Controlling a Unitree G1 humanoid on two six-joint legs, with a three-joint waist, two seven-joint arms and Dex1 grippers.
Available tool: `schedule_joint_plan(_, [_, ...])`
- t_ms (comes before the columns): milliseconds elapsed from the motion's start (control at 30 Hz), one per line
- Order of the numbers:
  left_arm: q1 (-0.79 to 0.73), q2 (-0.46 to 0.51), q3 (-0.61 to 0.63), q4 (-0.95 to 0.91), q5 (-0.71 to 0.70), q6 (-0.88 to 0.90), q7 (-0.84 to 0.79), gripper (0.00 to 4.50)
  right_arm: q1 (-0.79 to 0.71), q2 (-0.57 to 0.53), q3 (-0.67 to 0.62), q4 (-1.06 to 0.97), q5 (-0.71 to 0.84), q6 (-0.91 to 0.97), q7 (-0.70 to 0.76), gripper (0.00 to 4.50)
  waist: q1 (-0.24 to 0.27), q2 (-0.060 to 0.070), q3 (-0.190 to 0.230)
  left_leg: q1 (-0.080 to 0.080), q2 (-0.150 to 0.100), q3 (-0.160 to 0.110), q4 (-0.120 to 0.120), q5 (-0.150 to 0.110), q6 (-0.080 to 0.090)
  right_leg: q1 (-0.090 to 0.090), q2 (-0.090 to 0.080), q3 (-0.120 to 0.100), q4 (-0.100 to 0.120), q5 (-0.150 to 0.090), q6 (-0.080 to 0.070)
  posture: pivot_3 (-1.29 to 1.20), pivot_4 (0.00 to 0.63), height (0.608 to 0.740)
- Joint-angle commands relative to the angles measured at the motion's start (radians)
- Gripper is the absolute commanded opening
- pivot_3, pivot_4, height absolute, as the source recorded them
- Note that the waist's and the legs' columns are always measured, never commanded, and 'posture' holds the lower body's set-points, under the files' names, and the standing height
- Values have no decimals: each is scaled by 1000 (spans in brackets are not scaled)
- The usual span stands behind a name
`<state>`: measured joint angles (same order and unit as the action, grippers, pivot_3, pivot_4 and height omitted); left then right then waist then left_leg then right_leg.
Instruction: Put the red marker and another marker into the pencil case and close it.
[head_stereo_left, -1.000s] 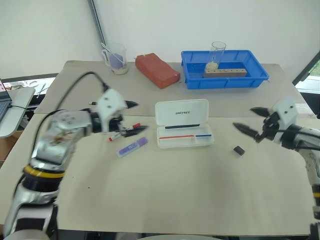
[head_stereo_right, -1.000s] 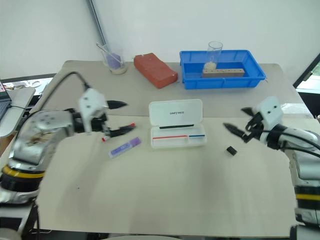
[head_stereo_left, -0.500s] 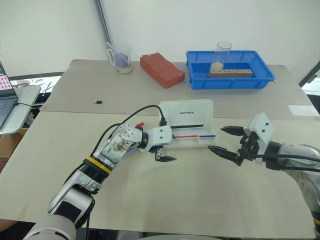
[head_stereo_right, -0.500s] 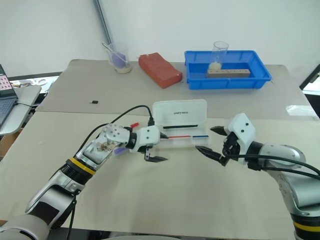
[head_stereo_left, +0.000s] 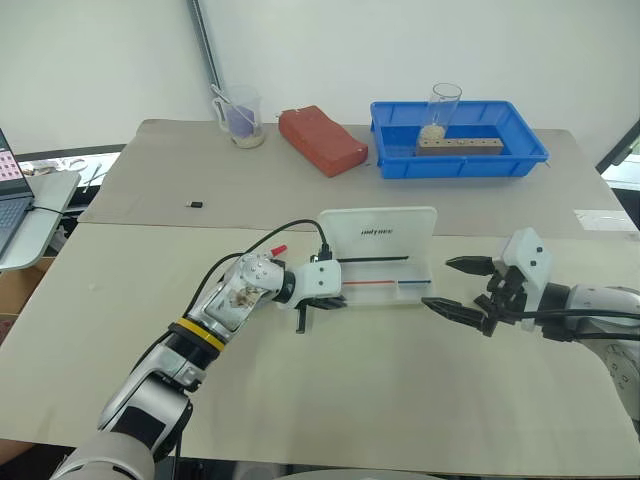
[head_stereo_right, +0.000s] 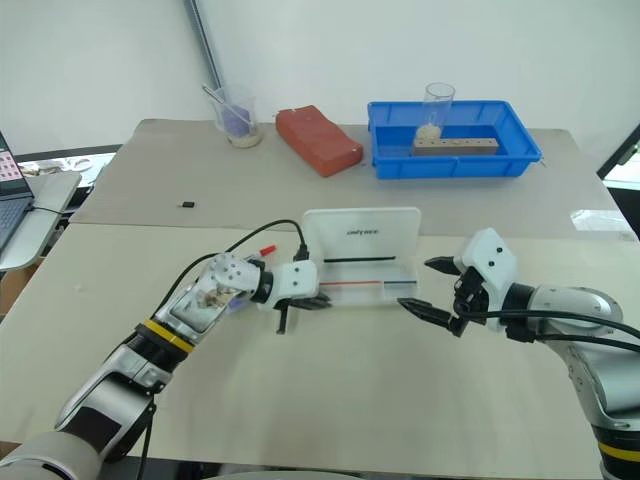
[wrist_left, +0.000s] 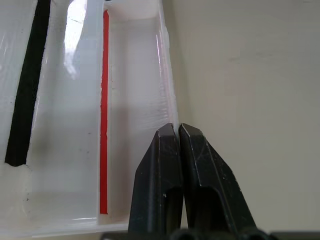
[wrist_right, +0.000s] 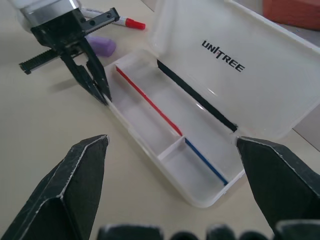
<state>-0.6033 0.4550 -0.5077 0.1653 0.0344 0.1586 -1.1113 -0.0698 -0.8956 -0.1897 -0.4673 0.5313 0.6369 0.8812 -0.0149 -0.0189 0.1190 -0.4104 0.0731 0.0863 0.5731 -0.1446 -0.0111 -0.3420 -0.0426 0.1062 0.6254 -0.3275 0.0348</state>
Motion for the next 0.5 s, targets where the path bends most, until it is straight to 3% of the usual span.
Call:
schedule_joint_plan(33, [41,48,12,-154,-14,29,-42,39,-30,-26,5,-25,15,-13,43,4500,0,0,0,0,0,0,0,0,0,0,0,0,0,0,0,0,150,740])
schedule_joint_plan(367, [102,88,17,-276,-4,102,-52,39,-32,-29,48,-15,2,-21,89,4500,5,1,0,1,0,-3,2,0,0,4,-1,-5,0,0,0,0,150,740])
schedule_joint_plan(500, [102,97,19,-296,-12,108,-62,1440,-29,-25,58,3,-8,-41,98,4500,3,1,-1,0,0,-4,2,0,0,4,-1,-5,0,-1,-1,0,150,740])
